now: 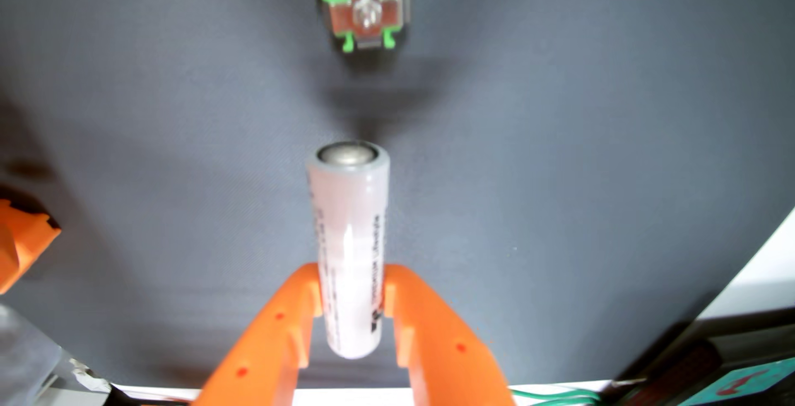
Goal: Insert Battery
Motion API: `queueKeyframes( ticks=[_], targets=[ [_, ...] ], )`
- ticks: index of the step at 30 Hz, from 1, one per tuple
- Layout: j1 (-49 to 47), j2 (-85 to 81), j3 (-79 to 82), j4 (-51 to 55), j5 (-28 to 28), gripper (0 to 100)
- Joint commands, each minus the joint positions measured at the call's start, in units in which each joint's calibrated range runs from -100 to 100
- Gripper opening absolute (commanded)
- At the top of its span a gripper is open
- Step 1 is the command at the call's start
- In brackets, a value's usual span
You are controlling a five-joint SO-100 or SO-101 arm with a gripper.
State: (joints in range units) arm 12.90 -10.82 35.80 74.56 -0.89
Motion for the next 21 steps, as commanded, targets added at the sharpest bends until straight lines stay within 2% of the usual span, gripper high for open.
queueKeyframes(
  ticks=[1,21],
  targets=[
    [-1.3,-2.0,-0.7,-0.4,-0.7,2],
    [-3.7,-2.0,0.9,-0.6,-1.4,1]
  ],
)
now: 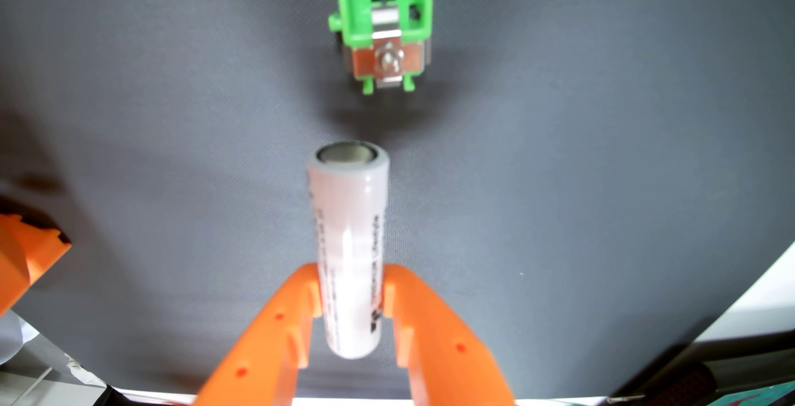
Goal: Insert Battery
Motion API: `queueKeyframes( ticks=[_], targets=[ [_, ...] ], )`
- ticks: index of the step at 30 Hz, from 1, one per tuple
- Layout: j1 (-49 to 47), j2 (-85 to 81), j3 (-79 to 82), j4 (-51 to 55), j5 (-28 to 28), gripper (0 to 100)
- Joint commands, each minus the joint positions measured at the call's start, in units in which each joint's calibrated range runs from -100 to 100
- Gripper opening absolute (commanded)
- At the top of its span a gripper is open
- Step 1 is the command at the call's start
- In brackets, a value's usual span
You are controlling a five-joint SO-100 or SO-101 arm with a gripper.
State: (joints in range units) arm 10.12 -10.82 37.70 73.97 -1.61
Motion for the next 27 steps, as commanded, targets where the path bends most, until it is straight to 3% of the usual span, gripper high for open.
queueKeyframes(
  ticks=[1,9,27],
  targets=[
    [-1.9,-2.0,-1.3,0.0,-1.4,1],
    [-15.3,-1.9,-2.1,0.0,-5.1,1],
    [-16.6,-1.3,-1.5,-4.1,-9.3,1]
  ],
)
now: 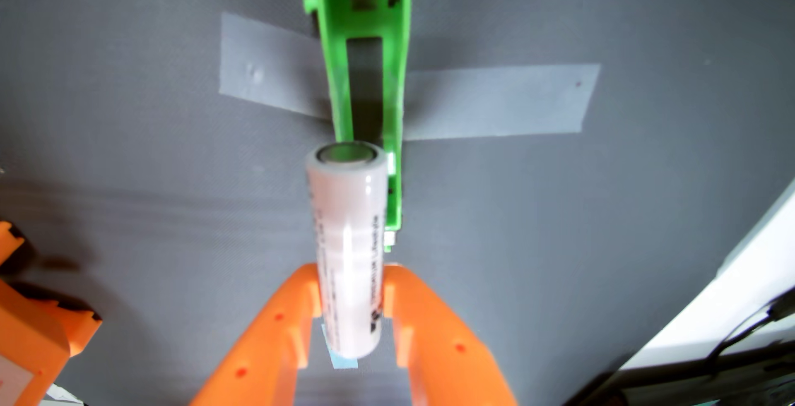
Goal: Insert Battery
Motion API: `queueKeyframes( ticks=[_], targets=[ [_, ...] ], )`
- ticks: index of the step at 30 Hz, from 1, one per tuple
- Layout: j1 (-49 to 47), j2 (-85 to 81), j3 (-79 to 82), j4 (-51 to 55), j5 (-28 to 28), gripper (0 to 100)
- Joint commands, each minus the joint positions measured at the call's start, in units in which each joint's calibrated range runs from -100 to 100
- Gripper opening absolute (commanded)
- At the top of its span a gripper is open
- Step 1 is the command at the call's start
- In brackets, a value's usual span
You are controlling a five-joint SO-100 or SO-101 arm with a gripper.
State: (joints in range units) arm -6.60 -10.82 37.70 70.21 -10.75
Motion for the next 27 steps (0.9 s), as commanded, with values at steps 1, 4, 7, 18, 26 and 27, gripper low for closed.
queueKeyframes(
  ticks=[1,4,7,18,26,27],
  targets=[
    [0.0,-1.3,-1.5,-0.4,-0.1,1],
    [0.0,-1.2,-1.5,-0.4,-0.1,1],
    [-0.1,-1.2,-1.5,-0.4,0.1,1],
    [-4.4,-1.2,-1.5,-2.7,0.3,1],
    [-4.6,-1.2,-1.0,-4.8,0.4,1],
    [-4.6,-1.2,-0.5,-5.4,0.4,1]
  ],
)
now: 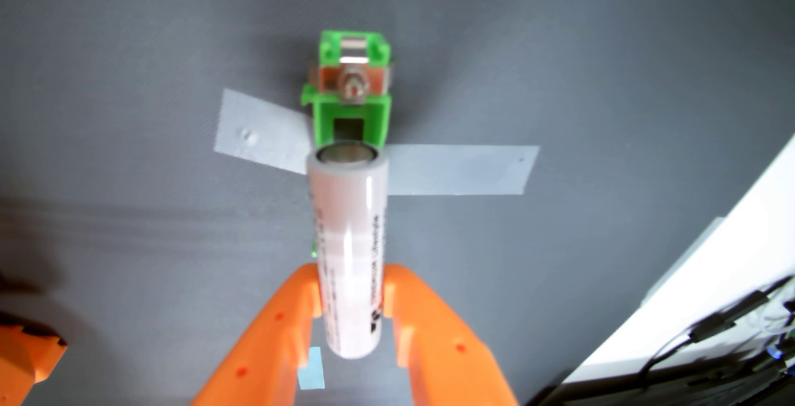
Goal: Insert Battery
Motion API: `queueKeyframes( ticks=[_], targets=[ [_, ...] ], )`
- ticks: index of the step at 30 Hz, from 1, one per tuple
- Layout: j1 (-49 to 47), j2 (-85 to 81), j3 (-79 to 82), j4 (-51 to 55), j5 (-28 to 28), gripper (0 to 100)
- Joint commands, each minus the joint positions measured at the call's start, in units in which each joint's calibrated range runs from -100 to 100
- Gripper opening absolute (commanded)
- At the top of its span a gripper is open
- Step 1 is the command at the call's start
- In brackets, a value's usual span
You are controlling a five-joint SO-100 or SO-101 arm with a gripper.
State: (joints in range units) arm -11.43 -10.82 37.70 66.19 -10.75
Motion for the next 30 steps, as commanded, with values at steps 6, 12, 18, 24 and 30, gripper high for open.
queueKeyframes(
  ticks=[6,12,18,24,30],
  targets=[
    [0.8,-1.2,2.3,-5.0,0.4,1],
    [0.9,-1.2,2.3,-4.8,0.4,1],
    [0.9,-1.2,2.4,-4.5,0.4,2],
    [0.9,-1.4,3.0,-4.5,0.4,2],
    [0.9,-1.8,4.9,-4.8,0.4,2]
  ],
)
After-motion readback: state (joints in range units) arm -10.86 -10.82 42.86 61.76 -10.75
